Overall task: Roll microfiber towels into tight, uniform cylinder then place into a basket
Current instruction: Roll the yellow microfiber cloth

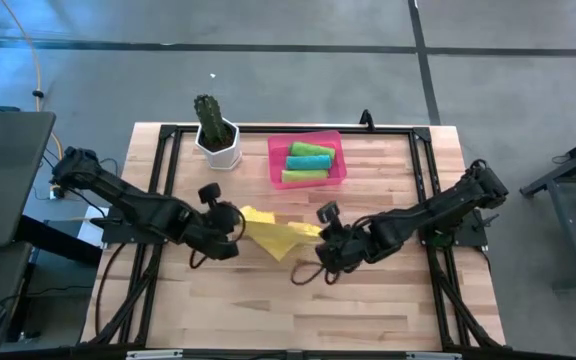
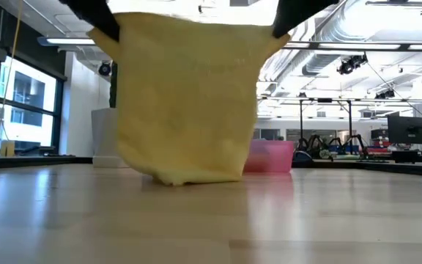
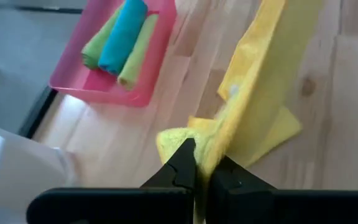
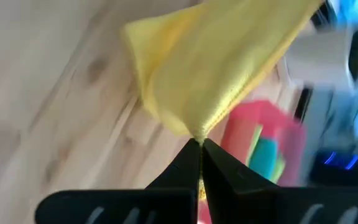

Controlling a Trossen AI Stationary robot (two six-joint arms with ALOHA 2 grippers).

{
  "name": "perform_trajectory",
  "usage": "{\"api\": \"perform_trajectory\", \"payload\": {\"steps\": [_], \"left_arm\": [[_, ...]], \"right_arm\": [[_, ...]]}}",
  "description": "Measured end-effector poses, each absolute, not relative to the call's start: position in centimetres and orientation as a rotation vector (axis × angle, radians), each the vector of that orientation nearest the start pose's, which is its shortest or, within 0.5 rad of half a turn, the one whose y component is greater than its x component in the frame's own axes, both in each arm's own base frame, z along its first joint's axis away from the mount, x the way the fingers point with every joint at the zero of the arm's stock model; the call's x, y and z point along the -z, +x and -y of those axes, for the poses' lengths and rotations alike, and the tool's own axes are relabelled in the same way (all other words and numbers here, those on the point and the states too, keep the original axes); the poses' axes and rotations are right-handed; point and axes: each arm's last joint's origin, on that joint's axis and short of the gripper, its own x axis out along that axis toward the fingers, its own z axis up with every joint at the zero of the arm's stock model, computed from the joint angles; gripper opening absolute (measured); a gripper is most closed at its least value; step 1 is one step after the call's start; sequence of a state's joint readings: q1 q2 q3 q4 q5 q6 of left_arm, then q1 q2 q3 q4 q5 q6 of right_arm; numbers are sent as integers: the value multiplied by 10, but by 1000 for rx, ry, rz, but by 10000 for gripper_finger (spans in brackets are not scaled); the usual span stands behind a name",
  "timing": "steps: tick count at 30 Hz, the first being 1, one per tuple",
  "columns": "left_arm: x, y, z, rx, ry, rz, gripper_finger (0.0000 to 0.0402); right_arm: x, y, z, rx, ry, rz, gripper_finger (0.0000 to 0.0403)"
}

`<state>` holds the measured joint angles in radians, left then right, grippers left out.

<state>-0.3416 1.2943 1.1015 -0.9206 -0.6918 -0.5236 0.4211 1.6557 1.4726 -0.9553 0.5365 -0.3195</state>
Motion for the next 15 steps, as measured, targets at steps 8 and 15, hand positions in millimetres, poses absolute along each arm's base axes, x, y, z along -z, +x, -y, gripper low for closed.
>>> {"api": "perform_trajectory", "payload": {"steps": [8,15], "left_arm": [[-307,223,54,-669,376,-754,0],[-336,231,61,-436,328,-780,0]], "right_arm": [[-350,310,-103,297,-938,-922,0],[-359,297,-99,-176,-682,-1091,0]]}}
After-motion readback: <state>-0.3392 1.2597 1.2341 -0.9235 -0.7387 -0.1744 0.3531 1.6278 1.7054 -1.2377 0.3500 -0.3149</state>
